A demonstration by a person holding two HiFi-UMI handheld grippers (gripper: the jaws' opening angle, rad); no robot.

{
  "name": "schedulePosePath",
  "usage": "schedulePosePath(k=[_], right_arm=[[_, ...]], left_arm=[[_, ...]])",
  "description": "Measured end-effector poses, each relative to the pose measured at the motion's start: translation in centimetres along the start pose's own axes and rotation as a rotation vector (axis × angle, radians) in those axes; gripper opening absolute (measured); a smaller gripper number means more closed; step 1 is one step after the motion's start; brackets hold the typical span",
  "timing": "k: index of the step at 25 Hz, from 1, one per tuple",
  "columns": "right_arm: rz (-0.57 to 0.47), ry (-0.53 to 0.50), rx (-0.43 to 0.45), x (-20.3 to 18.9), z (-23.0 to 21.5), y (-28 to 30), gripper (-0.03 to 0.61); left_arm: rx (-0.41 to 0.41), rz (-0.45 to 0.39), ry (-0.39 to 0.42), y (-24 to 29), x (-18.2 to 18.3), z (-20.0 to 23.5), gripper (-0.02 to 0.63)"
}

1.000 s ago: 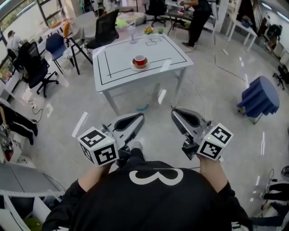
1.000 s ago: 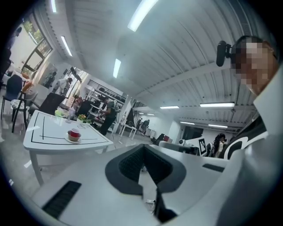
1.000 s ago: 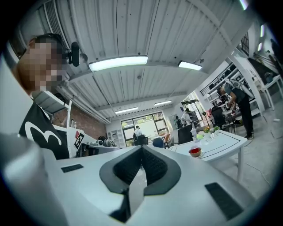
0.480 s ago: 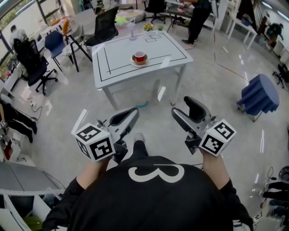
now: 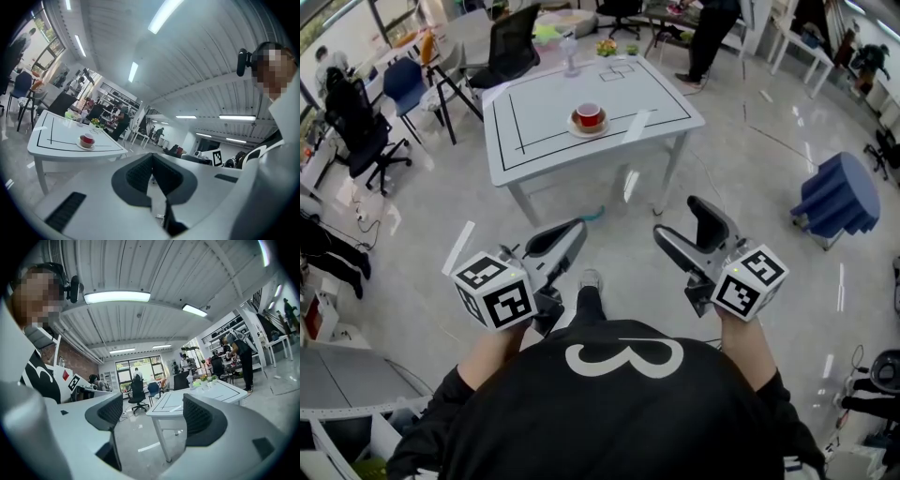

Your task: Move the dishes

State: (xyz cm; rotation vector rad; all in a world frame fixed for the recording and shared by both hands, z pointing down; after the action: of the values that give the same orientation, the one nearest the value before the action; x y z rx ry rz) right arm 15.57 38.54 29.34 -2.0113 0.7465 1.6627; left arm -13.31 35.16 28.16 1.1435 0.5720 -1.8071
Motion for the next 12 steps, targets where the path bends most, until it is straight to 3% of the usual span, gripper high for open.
schedulePosePath(k=[12], right_arm=[[0.064,0.085,-0.029,-0.5,-8.9,11.5,0.388]], left_arm=[[0.003,0.047,-0.090,7.1,4.3,12.9,0.003]])
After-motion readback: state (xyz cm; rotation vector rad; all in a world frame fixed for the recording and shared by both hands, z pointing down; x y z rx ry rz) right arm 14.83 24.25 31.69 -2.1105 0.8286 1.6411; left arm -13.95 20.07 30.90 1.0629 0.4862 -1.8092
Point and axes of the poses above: the fingertips, and each gripper's own axes: y forward along the fingers, z to its left, x out of its top, the point moved 10 cm from there along -y, backward along the fingers, and after that the axes turned 4 degrees about -y, right-handed, at the moved point
